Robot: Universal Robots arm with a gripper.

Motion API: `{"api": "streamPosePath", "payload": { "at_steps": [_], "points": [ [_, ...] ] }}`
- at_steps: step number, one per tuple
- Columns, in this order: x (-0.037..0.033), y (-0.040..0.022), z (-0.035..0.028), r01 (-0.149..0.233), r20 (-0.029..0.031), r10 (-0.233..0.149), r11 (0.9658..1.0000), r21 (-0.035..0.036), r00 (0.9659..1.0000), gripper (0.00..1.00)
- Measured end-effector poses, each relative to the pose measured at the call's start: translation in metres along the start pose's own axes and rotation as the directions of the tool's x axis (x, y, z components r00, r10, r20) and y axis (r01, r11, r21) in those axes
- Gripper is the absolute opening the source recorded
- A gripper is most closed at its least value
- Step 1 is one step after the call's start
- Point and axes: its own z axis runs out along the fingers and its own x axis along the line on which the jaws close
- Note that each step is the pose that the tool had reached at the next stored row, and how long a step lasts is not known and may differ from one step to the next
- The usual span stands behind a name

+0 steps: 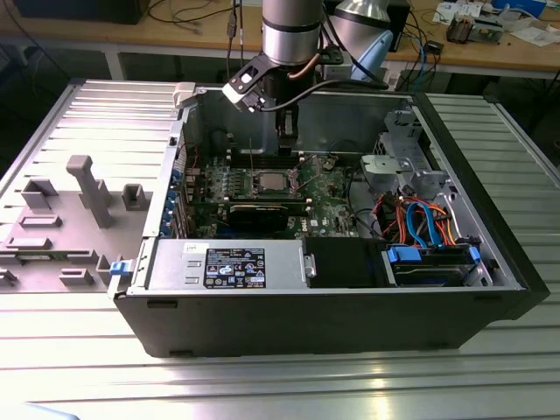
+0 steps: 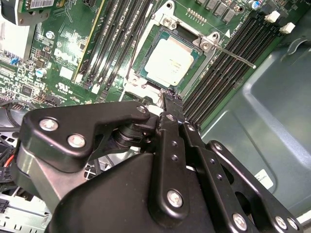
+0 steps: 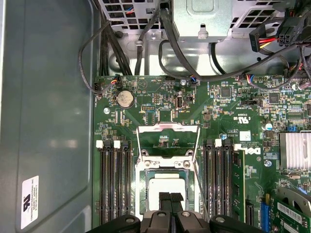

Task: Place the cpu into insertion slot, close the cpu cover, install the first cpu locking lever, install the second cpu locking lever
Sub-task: 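Close the cpu cover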

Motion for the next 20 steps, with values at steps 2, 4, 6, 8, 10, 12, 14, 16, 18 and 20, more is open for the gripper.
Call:
{"api": "streamPosePath", "payload": {
  "at_steps": [2, 4, 6, 8, 10, 12, 14, 16, 18, 20],
  "points": [
    [0.0000, 0.0000, 0.0000, 0.000, 0.0000, 0.000, 1.0000, 0.0000, 1.0000, 0.11],
    [0.0000, 0.0000, 0.0000, 0.000, -0.0001, 0.000, 1.0000, 0.0000, 1.0000, 0.11],
    [0.0000, 0.0001, -0.0008, 0.000, 0.0003, 0.000, 1.0000, 0.0001, 1.0000, 0.11],
    [0.0000, 0.0001, -0.0025, 0.000, 0.0001, 0.000, 1.0000, 0.0000, 1.0000, 0.11],
    [0.0001, 0.0003, -0.0065, 0.000, 0.0000, 0.000, 1.0000, 0.0000, 1.0000, 0.11],
    [0.0000, 0.0008, -0.0066, 0.000, -0.0001, 0.000, 1.0000, 0.0000, 1.0000, 0.11],
    [0.0000, 0.0032, -0.0067, 0.000, 0.0002, 0.000, 1.0000, 0.0000, 1.0000, 0.11],
    [0.0000, 0.0067, -0.0065, 0.000, 0.0000, 0.000, 1.0000, 0.0000, 1.0000, 0.11],
    [0.0000, 0.0082, -0.0064, 0.000, 0.0000, 0.000, 1.0000, 0.0000, 1.0000, 0.11],
    [0.0000, 0.0097, -0.0064, 0.000, 0.0000, 0.000, 1.0000, 0.0000, 1.0000, 0.11]
  ]
}}
